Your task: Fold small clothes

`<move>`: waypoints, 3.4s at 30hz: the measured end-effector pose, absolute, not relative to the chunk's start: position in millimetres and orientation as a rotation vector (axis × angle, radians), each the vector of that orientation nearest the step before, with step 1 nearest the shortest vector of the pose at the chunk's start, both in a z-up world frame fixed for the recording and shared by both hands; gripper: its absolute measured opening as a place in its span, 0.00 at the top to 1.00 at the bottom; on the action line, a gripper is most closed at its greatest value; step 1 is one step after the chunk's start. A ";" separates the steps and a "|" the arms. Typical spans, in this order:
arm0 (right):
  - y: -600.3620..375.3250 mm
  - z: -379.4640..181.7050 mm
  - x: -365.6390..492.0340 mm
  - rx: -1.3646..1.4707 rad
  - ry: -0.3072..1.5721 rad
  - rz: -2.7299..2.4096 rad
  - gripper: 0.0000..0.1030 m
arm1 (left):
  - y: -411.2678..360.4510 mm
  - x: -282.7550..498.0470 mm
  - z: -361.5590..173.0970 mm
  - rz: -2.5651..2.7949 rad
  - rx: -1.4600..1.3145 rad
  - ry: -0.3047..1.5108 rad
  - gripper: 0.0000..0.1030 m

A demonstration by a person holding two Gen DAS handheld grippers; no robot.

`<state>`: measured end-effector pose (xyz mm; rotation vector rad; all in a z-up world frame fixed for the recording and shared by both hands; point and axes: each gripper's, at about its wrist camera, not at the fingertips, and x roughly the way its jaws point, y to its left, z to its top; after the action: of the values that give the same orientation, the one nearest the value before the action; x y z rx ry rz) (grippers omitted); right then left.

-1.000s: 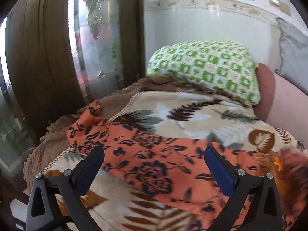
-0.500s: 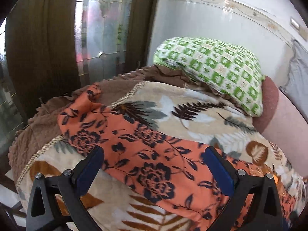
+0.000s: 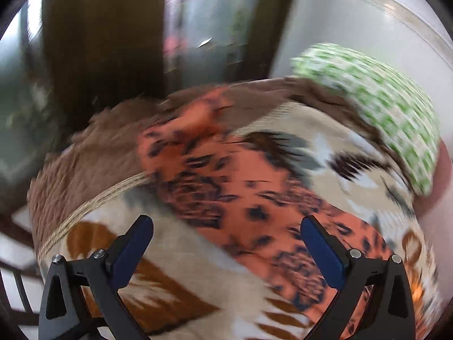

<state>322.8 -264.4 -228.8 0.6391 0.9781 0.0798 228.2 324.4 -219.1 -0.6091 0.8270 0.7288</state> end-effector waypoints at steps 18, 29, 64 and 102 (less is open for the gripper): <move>-173.4 -221.0 290.3 0.501 0.999 0.367 0.54 | 437.2 162.9 -257.0 0.545 -1.142 0.577 0.01; -187.6 -225.9 298.0 0.535 1.000 0.314 0.54 | 449.5 206.8 -266.2 0.467 -1.110 0.591 0.48; -331.7 -217.5 298.2 0.824 0.786 0.038 0.45 | -41.0 287.5 -163.3 -0.447 -0.055 0.680 0.49; -327.6 -247.8 324.2 0.710 0.965 0.008 0.86 | 141.2 320.4 -207.9 0.165 -0.331 0.884 0.16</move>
<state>324.2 -327.6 -247.8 0.7103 0.9654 0.0076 320.4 141.2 -207.9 -0.3315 0.8838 0.1645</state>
